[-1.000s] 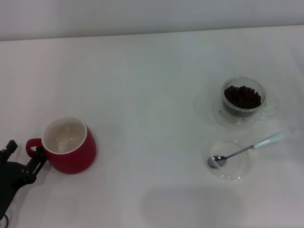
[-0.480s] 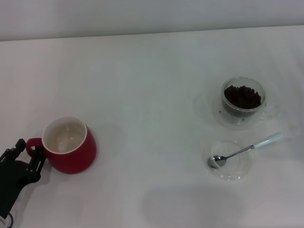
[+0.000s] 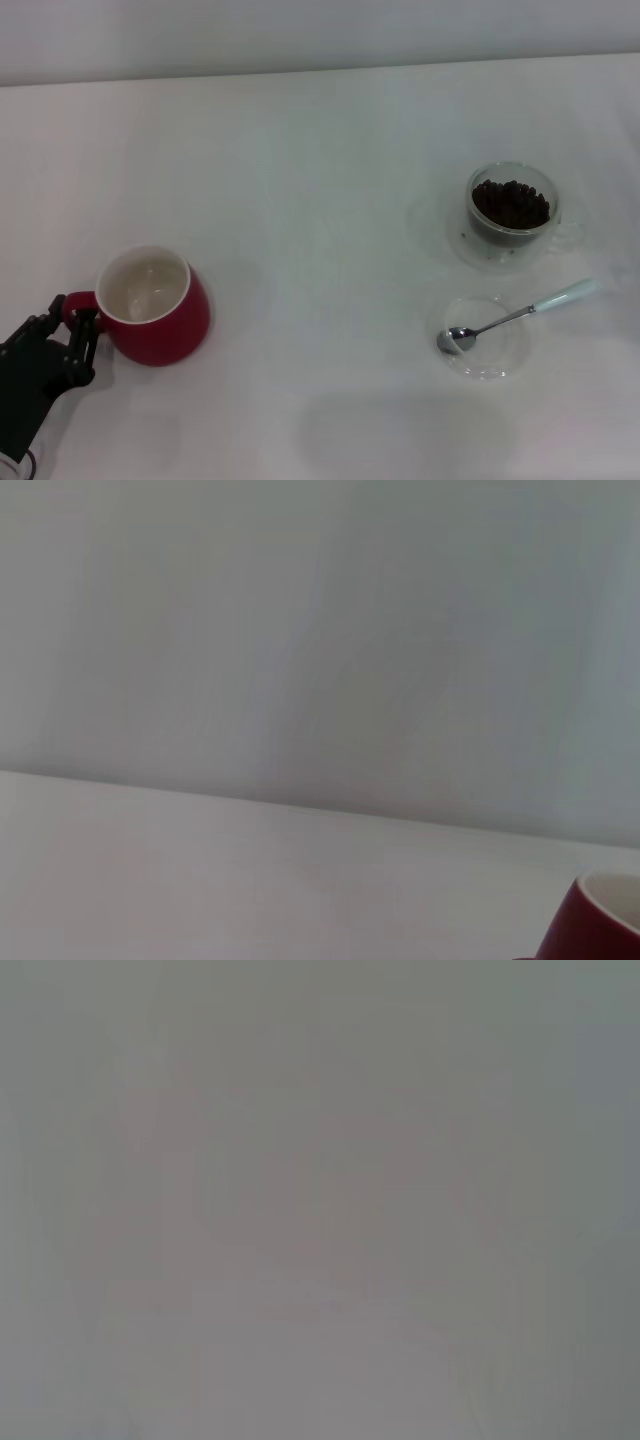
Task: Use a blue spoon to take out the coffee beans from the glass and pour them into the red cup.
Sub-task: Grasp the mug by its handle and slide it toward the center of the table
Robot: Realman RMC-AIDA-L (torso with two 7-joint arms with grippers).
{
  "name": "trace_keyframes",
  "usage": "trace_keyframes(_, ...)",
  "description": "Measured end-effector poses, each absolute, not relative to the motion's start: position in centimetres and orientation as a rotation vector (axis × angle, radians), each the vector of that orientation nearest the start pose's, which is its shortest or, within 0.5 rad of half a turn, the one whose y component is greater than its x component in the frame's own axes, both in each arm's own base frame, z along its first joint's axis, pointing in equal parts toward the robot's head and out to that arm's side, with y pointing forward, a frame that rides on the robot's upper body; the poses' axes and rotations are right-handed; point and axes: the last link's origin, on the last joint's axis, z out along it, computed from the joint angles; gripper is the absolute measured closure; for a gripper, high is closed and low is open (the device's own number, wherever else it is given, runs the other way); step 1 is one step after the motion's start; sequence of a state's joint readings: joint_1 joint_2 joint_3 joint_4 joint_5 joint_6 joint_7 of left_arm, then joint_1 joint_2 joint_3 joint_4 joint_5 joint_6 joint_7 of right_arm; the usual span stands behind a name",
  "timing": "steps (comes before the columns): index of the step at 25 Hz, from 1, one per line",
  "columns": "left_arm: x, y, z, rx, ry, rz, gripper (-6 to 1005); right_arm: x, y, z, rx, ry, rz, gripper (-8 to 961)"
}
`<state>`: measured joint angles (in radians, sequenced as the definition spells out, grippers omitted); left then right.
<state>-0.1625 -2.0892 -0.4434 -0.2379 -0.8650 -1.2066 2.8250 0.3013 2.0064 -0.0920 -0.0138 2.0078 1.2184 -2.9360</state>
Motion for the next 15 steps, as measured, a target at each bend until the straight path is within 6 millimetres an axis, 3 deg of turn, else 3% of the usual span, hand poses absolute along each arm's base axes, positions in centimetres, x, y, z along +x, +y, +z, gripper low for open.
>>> trace_keyframes(7,-34.7,21.6,-8.1,-1.864,-0.816,-0.739,758,42.8,26.6,6.8,-1.299,0.619,0.461,80)
trace_keyframes(15,-33.5,22.5,-8.8,-1.94,-0.769,-0.757,766,42.8,26.6,6.8,-1.299,0.619,0.461,80)
